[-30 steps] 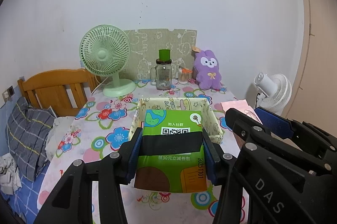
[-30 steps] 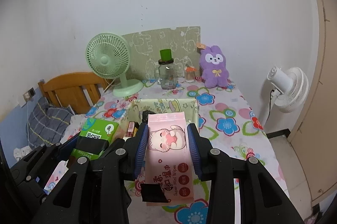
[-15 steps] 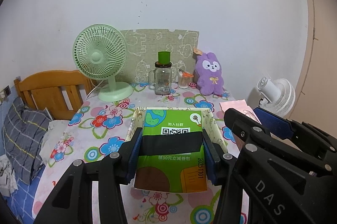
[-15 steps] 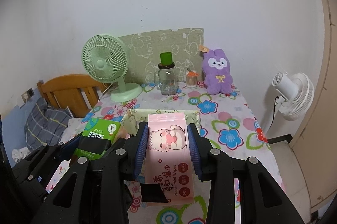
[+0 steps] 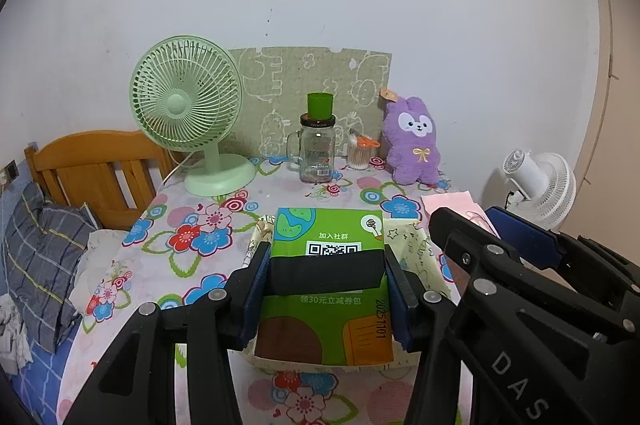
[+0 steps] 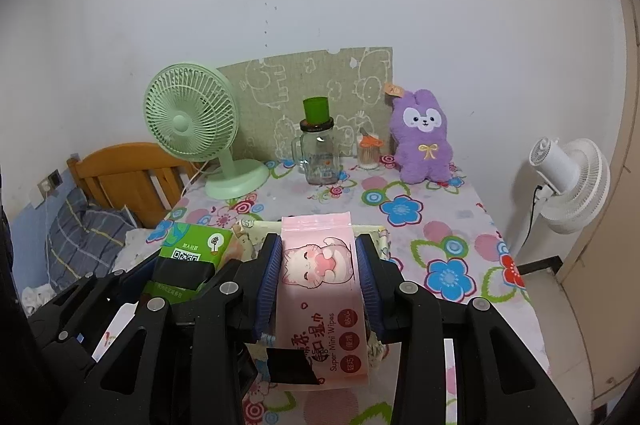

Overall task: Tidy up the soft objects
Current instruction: 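Lift and carry the green box and pink pack over the basket with both tools, then lower both items into the basket and open both tools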

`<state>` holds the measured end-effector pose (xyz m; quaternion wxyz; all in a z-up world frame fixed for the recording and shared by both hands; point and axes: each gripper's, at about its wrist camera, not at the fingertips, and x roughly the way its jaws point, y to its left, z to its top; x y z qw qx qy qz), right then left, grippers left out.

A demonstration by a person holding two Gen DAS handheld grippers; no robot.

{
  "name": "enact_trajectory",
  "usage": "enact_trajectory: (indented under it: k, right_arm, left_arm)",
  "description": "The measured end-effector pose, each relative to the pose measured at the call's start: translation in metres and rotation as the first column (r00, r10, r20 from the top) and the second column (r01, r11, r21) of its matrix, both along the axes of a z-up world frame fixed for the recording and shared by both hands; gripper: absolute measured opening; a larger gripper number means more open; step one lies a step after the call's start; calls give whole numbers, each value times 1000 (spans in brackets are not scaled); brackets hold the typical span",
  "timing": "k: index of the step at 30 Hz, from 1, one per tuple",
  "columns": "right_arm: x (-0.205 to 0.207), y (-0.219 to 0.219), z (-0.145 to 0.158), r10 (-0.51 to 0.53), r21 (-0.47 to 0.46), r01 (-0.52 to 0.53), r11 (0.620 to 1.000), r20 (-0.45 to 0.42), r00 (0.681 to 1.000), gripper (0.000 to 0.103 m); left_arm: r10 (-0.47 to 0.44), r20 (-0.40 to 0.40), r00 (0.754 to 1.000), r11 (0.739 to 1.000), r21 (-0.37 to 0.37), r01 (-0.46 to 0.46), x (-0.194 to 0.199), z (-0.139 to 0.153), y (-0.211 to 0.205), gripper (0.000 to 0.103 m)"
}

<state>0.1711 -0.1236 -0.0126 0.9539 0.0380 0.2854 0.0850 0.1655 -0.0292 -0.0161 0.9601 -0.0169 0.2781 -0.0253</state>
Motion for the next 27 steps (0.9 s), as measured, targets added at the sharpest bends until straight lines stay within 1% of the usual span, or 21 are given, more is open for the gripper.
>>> enact_trajectory:
  k: [21, 27]
  right_arm:
    - [66, 0, -32, -4, 4, 5, 1000, -73, 997, 41]
    - [80, 3, -42, 1, 3, -1, 1000, -88, 996, 41]
  left_arm:
    - [-8, -77, 997, 1000, -8, 8, 66, -31, 0, 53]
    - [-20, -90, 996, 999, -27, 18, 78, -42, 2, 53]
